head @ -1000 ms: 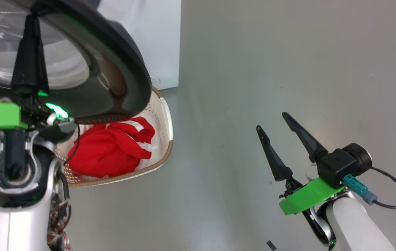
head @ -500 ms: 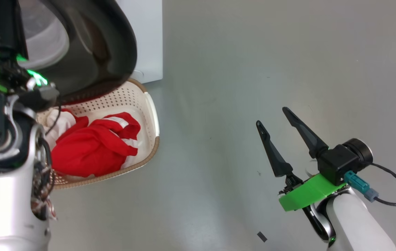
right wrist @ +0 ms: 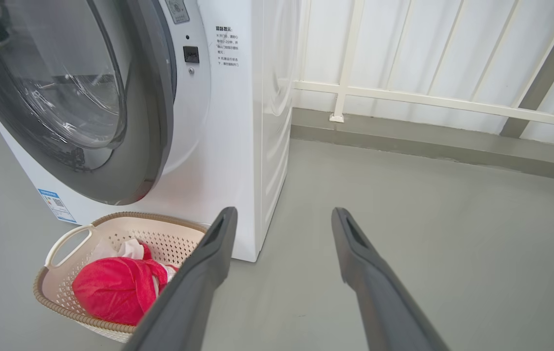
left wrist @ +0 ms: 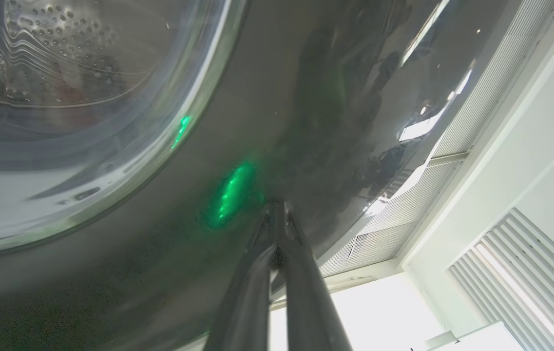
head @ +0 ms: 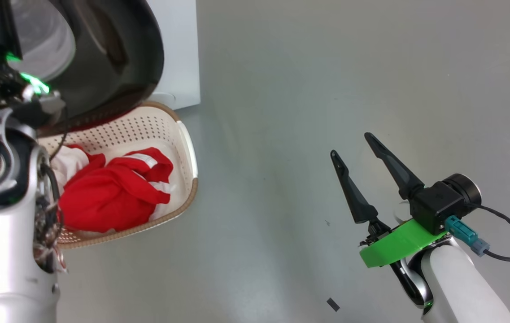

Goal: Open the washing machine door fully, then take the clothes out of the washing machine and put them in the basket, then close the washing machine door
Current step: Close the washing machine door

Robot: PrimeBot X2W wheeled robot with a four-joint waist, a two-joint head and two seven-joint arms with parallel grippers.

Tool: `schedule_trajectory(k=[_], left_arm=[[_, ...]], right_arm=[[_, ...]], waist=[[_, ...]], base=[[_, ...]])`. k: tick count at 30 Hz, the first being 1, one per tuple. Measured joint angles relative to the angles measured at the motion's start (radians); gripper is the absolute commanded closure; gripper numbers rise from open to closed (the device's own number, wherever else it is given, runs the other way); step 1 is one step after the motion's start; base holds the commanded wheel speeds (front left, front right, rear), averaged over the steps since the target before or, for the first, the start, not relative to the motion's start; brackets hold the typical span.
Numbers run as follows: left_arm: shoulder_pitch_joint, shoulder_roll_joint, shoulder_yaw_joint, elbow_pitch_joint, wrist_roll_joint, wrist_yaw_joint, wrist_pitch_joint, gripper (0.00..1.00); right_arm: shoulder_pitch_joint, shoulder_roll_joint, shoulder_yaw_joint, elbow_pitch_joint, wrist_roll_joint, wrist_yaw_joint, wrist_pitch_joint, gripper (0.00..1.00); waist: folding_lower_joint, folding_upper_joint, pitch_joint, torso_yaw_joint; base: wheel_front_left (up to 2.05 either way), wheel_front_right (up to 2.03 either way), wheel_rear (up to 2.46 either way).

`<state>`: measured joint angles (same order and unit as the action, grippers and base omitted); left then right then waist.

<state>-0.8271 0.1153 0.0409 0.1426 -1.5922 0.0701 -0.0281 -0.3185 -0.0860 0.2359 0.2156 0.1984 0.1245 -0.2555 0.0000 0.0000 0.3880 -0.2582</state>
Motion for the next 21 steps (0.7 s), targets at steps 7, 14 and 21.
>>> schedule_trajectory(k=[7,14,21], left_arm=[[0.115,0.001,-0.017,-0.032,0.044,-0.002,-0.02,0.0],[0.229,0.069,-0.099,-0.075,0.285,-0.049,-0.118,0.0],[0.321,0.142,-0.195,-0.101,0.662,-0.06,-0.219,0.0]], right_arm=[[0.001,-0.002,-0.006,0.0,0.0,0.0,0.0,0.0],[0.003,-0.002,-0.034,0.0,-0.004,0.0,0.0,0.0],[0.029,0.002,-0.07,-0.012,-0.026,0.0,0.0,0.0]], waist=[[0.0,0.0,-0.034,0.03],[0.0,0.0,-0.08,0.061],[0.0,0.0,-0.137,0.092]], base=[[0.0,0.0,0.0],[0.0,0.0,0.0],[0.0,0.0,0.0]])
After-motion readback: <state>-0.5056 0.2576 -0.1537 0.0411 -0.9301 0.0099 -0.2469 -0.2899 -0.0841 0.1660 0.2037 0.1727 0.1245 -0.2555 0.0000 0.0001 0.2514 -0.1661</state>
